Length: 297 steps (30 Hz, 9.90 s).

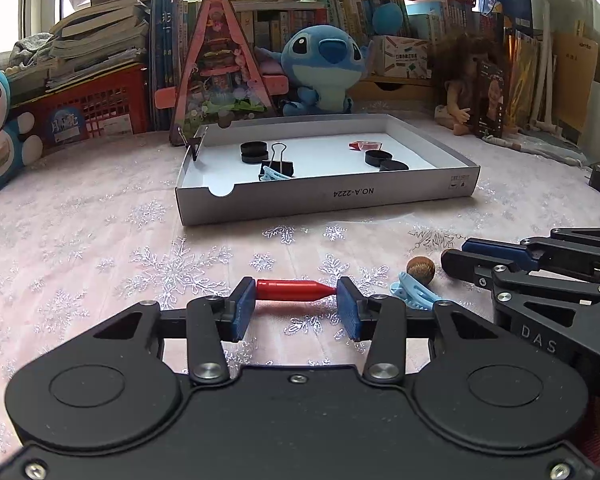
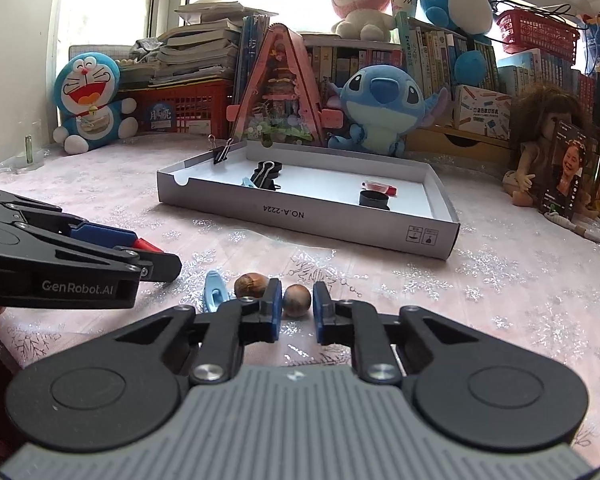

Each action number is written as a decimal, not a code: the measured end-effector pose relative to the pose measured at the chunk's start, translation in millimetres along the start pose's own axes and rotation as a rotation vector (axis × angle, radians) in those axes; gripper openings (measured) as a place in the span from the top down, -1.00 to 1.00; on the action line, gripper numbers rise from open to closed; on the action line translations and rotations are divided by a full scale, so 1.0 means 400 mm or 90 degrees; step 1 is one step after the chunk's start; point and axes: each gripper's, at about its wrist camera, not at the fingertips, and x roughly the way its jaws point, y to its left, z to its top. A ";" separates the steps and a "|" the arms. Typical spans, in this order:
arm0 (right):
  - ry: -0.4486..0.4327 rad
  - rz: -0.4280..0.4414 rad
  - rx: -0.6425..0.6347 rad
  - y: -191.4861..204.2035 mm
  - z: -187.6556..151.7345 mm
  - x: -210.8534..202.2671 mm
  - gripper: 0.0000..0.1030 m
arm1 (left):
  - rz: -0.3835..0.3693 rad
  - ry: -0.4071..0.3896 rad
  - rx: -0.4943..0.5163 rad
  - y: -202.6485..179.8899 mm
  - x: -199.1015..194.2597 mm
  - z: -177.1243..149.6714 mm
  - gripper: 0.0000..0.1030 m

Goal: Organize rigid objects
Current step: 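Grasp the red crayon with the left tool while the right tool grasps a walnut, then carry the crayon and walnut over the white tray and open both tools, then withdraw both open tools from the tray back over the table, then move the left tool toward the blue hair clip while the right tool grasps another walnut, then grasp the blue hair clip with the left tool, then carry the hair clip and walnut into the white tray and open both tools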

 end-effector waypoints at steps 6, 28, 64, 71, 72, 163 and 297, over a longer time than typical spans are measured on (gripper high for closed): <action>-0.002 -0.014 0.013 -0.022 0.012 -0.008 0.62 | 0.003 -0.004 -0.006 0.008 -0.006 0.015 0.19; 0.017 -0.009 0.000 -0.011 0.013 0.026 0.60 | 0.005 0.000 -0.026 0.025 0.005 0.043 0.19; 0.076 -0.076 0.115 -0.225 0.177 0.242 0.61 | 0.081 0.037 -0.108 0.110 0.286 0.261 0.19; 0.094 -0.082 0.107 -0.225 0.177 0.277 0.61 | 0.088 0.051 -0.113 0.110 0.323 0.255 0.19; 0.097 -0.082 0.108 -0.225 0.177 0.280 0.61 | 0.088 0.052 -0.113 0.110 0.327 0.255 0.19; 0.032 0.015 -0.044 -0.100 0.047 0.012 -0.43 | -0.164 0.025 0.138 -0.093 0.004 0.009 0.23; -0.011 -0.012 0.027 -0.059 0.062 0.015 0.58 | 0.016 -0.001 -0.034 0.055 0.021 0.101 0.71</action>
